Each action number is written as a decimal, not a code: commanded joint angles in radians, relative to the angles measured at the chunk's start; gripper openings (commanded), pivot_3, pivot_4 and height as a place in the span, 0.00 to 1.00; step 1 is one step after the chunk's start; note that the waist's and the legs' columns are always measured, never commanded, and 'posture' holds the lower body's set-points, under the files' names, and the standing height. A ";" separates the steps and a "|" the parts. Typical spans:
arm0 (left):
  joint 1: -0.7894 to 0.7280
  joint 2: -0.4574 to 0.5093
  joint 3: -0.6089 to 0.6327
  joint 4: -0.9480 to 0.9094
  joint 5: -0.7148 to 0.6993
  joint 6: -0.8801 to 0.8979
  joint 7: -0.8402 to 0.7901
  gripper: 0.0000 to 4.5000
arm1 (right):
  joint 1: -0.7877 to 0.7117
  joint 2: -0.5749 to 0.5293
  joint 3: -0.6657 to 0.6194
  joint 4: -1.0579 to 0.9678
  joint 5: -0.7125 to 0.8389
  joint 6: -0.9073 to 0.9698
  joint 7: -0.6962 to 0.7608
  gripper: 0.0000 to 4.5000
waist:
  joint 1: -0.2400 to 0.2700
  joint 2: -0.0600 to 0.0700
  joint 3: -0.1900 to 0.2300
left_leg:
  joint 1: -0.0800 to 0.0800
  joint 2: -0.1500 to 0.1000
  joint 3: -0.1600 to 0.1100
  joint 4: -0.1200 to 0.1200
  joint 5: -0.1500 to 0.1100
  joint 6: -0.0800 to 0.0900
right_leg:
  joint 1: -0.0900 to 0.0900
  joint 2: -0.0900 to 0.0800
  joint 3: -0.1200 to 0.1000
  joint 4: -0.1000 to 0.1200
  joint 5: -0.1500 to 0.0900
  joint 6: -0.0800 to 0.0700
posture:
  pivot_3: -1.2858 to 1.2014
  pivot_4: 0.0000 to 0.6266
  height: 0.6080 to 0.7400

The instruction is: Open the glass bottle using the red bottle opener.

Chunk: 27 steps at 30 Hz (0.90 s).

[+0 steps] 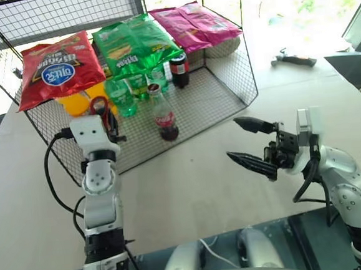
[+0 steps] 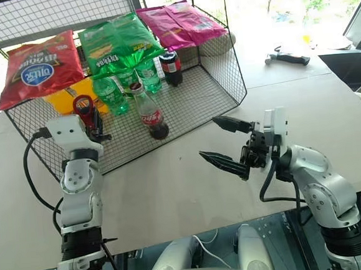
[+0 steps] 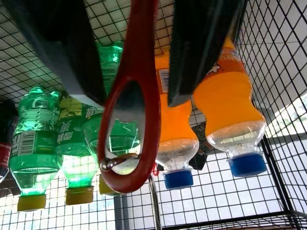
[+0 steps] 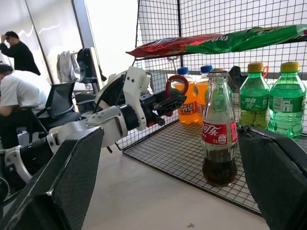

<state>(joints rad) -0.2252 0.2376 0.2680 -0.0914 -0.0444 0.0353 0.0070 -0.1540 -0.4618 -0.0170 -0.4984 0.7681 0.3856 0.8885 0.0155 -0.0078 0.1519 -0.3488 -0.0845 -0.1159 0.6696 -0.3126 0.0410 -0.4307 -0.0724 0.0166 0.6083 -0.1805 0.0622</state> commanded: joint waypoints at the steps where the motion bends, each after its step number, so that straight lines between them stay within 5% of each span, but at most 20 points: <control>1: 0.006 0.003 0.010 -0.062 -0.010 -0.035 -0.001 0.03 | 0.002 0.005 -0.005 -0.007 -0.001 -0.026 0.008 1.00 | 0.000 0.000 0.000 | 0.000 0.000 0.000 0.000 0.000 0.000 | 0.000 0.000 0.000 0.000 0.000 0.000 | 0.52 0.24 1.00; 20: 0.121 -0.047 -0.052 -0.297 -0.218 0.054 -0.145 0.00 | 0.009 0.010 -0.001 0.021 -0.021 -0.038 0.028 1.00 | -0.001 0.000 0.000 | 0.000 0.000 0.000 0.000 0.000 0.000 | 0.000 0.000 0.001 0.000 0.000 0.000 | 0.52 0.24 1.00; 27: 0.173 -0.074 -0.077 -0.372 -0.421 0.129 -0.249 0.00 | 0.010 0.009 -0.001 0.032 -0.039 -0.032 0.015 1.00 | 0.000 0.000 0.000 | 0.000 0.000 0.001 0.001 0.000 0.000 | 0.000 0.000 0.001 0.000 0.000 0.000 | 0.52 0.24 1.00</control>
<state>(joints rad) -0.0623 0.1680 0.2068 -0.3962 -0.3931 0.1426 -0.2022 -0.1425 -0.4524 -0.0143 -0.4524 0.7294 0.3649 0.9093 0.0153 -0.0081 0.1518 -0.3488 -0.0844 -0.1152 0.6702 -0.3126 0.0410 -0.4306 -0.0722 0.0173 0.6086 -0.1804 0.0622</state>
